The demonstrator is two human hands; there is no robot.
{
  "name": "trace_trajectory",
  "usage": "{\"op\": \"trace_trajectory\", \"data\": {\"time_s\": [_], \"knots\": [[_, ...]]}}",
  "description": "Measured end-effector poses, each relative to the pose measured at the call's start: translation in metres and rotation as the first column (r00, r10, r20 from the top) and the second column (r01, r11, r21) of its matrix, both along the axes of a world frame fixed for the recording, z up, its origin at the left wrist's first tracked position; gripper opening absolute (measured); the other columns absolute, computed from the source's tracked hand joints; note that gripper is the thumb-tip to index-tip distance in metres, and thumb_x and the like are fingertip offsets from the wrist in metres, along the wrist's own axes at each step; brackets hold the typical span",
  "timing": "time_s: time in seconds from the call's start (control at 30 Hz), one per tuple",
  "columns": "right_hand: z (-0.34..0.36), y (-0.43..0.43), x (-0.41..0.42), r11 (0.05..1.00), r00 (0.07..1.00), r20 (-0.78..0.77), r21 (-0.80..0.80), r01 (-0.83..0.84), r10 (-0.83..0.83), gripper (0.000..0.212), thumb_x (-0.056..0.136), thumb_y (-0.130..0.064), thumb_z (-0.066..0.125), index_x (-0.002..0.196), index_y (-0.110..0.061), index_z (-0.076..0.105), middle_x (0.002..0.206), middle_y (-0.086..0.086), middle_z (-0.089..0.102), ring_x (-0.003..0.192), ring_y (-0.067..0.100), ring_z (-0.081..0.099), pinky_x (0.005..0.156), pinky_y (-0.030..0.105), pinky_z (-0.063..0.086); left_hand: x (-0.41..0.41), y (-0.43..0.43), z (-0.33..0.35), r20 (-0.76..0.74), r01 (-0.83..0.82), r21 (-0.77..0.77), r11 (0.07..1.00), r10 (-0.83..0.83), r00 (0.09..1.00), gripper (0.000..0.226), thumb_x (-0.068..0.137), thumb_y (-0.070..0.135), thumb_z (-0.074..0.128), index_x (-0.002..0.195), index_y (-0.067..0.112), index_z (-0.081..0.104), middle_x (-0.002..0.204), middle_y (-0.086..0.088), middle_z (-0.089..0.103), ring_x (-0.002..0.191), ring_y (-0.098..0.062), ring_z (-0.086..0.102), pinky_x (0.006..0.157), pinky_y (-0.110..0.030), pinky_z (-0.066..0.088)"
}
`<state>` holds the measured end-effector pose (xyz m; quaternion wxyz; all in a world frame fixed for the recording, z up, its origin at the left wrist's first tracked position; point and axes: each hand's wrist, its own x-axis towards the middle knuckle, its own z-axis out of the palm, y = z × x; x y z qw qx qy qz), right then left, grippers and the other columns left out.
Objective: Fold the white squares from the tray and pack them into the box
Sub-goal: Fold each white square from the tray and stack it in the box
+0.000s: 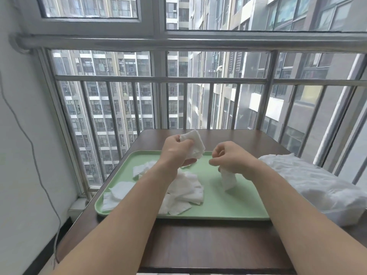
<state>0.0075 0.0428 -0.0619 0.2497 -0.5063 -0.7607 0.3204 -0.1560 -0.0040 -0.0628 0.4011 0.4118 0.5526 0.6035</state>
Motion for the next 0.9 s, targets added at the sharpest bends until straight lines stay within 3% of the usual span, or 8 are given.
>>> {"op": "trace_trajectory", "data": {"time_s": [0.07, 0.17, 0.3, 0.43, 0.5, 0.67, 0.73, 0.9], "knots": [[-0.002, 0.002, 0.001, 1.000, 0.992, 0.125, 0.018, -0.008, 0.006, 0.018, 0.085, -0.030, 0.074, 0.086, -0.015, 0.065, 0.088, 0.002, 0.070, 0.078, 0.023, 0.066, 0.073, 0.035, 0.055, 0.001, 0.001, -0.001, -0.013, 0.005, -0.008, 1.000, -0.005, 1.000, 0.011, 0.097, 0.006, 0.055, 0.103, 0.010, 0.063, 0.099, -0.011, 0.065, 0.088, -0.026, 0.067, 0.077, -0.041, 0.063], [-0.004, 0.001, 0.006, 0.997, 0.974, 0.224, -0.073, -0.008, 0.024, 0.046, 0.092, -0.062, 0.052, 0.094, -0.019, 0.069, 0.096, 0.000, 0.075, 0.094, 0.024, 0.068, 0.085, 0.041, 0.056, 0.000, 0.003, -0.003, -0.024, 0.001, -0.011, 1.000, -0.001, 1.000, 0.010, 0.096, 0.007, 0.055, 0.102, 0.010, 0.063, 0.098, -0.011, 0.065, 0.087, -0.026, 0.067, 0.077, -0.041, 0.063], [0.004, -0.011, 0.017, 0.946, 0.996, -0.075, -0.323, 0.028, -0.055, 0.066, 0.094, -0.069, 0.042, 0.109, -0.009, 0.065, 0.108, 0.019, 0.072, 0.085, 0.025, 0.069, 0.086, 0.040, 0.054, 0.001, 0.005, -0.005, -0.038, 0.014, -0.003, 1.000, -0.014, 0.999, 0.010, 0.097, 0.008, 0.055, 0.102, 0.011, 0.063, 0.098, -0.010, 0.064, 0.087, -0.026, 0.067, 0.081, -0.045, 0.062], [0.010, -0.029, 0.029, 0.917, 0.985, -0.160, -0.398, -0.010, -0.059, 0.060, 0.089, -0.063, 0.057, 0.116, -0.010, 0.062, 0.119, 0.019, 0.064, 0.106, 0.028, 0.068, 0.091, 0.039, 0.053, 0.004, 0.007, -0.006, -0.049, 0.016, -0.013, 1.000, -0.017, 0.999, 0.013, 0.097, 0.008, 0.056, 0.108, 0.009, 0.063, 0.100, -0.010, 0.064, 0.086, -0.025, 0.067, 0.075, -0.040, 0.063], [0.012, -0.034, 0.034, 0.916, 0.982, -0.188, -0.396, -0.071, -0.005, 0.049, 0.087, -0.051, 0.067, 0.117, -0.012, 0.061, 0.114, 0.013, 0.064, 0.104, 0.023, 0.067, 0.094, 0.040, 0.053, 0.005, 0.007, -0.007, -0.060, 0.011, -0.018, 1.000, -0.012, 0.998, 0.017, 0.096, 0.009, 0.057, 0.112, 0.006, 0.063, 0.102, -0.011, 0.064, 0.087, -0.026, 0.067, 0.073, -0.039, 0.063], [0.004, -0.034, 0.040, 0.996, 0.990, 0.140, -0.078, 0.039, -0.028, 0.038, 0.084, -0.011, 0.073, 0.120, -0.016, 0.064, 0.102, 0.003, 0.067, 0.089, 0.018, 0.067, 0.071, 0.028, 0.057, 0.008, 0.003, -0.005, -0.072, 0.047, -0.021, 0.999, -0.048, 0.996, 0.018, 0.094, 0.009, 0.060, 0.110, 0.004, 0.065, 0.098, -0.011, 0.066, 0.082, -0.022, 0.068, 0.069, -0.036, 0.063], [0.010, -0.038, 0.045, 1.000, 0.999, 0.045, -0.010, 0.014, -0.014, 0.028, 0.086, -0.008, 0.072, 0.113, -0.013, 0.069, 0.095, 0.004, 0.069, 0.078, 0.015, 0.066, 0.064, 0.026, 0.056, 0.009, 0.001, -0.001, -0.097, 0.097, -0.027, 0.995, -0.100, 0.990, 0.018, 0.093, 0.009, 0.062, 0.110, 0.007, 0.066, 0.104, -0.013, 0.066, 0.089, -0.025, 0.068, 0.066, -0.034, 0.062], [0.057, -0.062, 0.076, 0.993, 0.952, -0.285, 0.062, -0.098, 0.112, 0.029, 0.080, -0.003, 0.080, 0.108, -0.003, 0.071, 0.100, 0.017, 0.075, 0.085, 0.019, 0.070, 0.069, 0.022, 0.057, 0.032, -0.008, 0.017, -0.097, 0.298, -0.006, 0.954, -0.298, 0.950, 0.024, 0.096, 0.013, 0.065, 0.120, 0.008, 0.063, 0.116, -0.015, 0.067, 0.097, -0.026, 0.070, 0.068, -0.032, 0.061]]}}
